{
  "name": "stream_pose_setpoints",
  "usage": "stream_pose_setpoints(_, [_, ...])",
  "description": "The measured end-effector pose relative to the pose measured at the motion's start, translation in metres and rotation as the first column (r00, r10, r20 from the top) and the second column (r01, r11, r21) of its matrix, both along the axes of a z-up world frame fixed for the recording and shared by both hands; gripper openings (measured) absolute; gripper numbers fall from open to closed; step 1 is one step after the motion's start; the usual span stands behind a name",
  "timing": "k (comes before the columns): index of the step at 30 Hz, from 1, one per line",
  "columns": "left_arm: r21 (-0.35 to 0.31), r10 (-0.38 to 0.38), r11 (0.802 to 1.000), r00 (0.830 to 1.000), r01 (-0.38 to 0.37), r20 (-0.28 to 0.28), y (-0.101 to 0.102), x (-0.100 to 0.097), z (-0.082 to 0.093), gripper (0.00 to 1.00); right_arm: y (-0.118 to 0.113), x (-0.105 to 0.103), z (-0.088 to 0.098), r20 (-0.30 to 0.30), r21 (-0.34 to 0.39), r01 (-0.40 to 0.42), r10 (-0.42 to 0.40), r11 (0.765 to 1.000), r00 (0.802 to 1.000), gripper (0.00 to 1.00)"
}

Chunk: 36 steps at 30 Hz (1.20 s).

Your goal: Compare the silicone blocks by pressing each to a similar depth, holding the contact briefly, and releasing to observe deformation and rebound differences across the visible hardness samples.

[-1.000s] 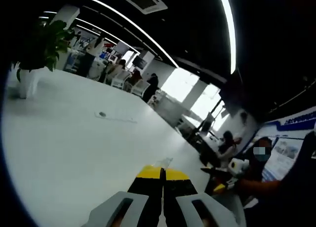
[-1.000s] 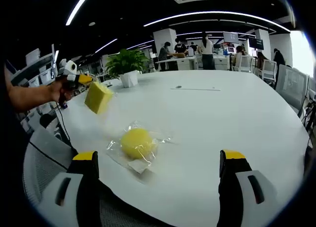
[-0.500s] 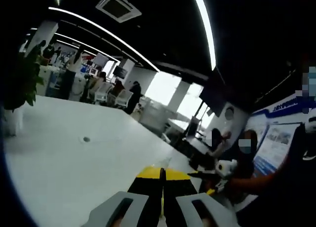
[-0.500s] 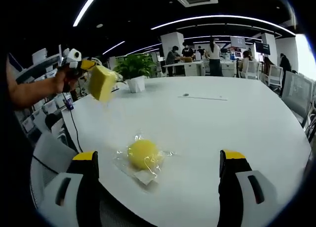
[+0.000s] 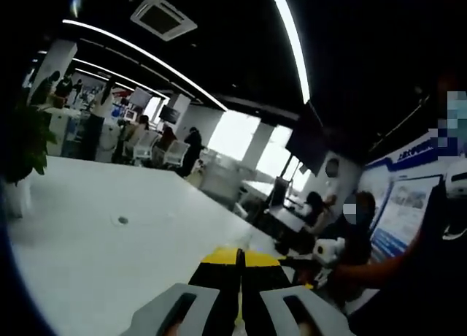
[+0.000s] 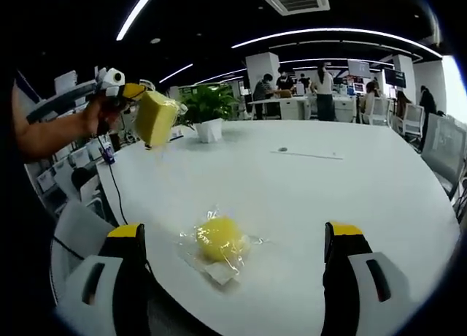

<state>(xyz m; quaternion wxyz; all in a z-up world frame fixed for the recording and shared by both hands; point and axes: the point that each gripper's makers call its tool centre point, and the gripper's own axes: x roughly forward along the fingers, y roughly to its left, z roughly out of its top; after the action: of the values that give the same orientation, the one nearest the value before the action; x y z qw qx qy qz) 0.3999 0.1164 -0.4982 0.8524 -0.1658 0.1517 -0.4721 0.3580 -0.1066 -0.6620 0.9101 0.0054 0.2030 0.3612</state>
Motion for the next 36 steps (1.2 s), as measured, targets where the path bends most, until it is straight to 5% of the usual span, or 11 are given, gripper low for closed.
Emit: stream_pose_setpoints(36, [-0.051, -0.138, 0.988, 0.987, 0.143, 0.077, -0.029, -0.029, 0.055, 0.0, 0.058, 0.004, 0.069, 0.125, 0.057, -0.155, 0.147, 0.986, 0.981, 0.96])
